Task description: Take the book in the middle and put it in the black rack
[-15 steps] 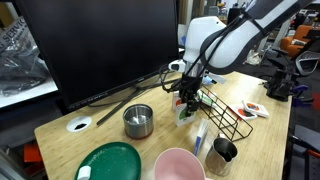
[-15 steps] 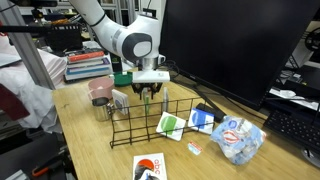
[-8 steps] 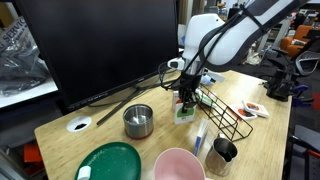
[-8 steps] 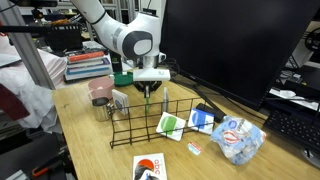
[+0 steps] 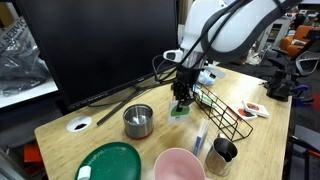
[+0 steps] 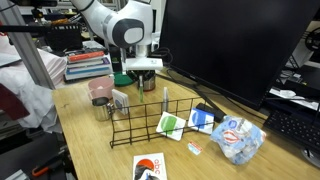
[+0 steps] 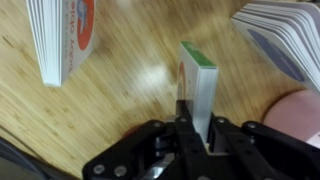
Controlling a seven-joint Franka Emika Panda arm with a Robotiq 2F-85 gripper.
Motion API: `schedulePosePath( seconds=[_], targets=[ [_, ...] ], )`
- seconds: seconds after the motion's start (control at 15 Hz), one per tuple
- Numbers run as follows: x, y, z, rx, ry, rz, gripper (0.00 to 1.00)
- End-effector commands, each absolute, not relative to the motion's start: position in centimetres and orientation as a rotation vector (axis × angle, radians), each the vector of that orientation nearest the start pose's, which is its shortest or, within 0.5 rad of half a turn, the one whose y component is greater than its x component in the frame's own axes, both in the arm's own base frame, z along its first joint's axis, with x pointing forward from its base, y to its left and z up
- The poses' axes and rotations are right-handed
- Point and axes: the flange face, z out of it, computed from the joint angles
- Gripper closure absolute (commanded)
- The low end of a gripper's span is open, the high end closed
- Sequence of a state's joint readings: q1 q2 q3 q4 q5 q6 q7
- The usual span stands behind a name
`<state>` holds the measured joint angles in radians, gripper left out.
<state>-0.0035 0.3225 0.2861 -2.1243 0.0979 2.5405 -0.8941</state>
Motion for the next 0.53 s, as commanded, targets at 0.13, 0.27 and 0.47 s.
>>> schedulePosePath(
  seconds=[0.13,0.27,0.47],
  targets=[
    [52.8,15.8,33.4,-2.621,-1.533,-0.345,0.96],
    [51.6,14.6,35.1,-2.669,-1.484,-0.392,0.96],
    [49.8,11.5,37.1,-2.754,-1.384,-0.439,0.96]
  ],
)
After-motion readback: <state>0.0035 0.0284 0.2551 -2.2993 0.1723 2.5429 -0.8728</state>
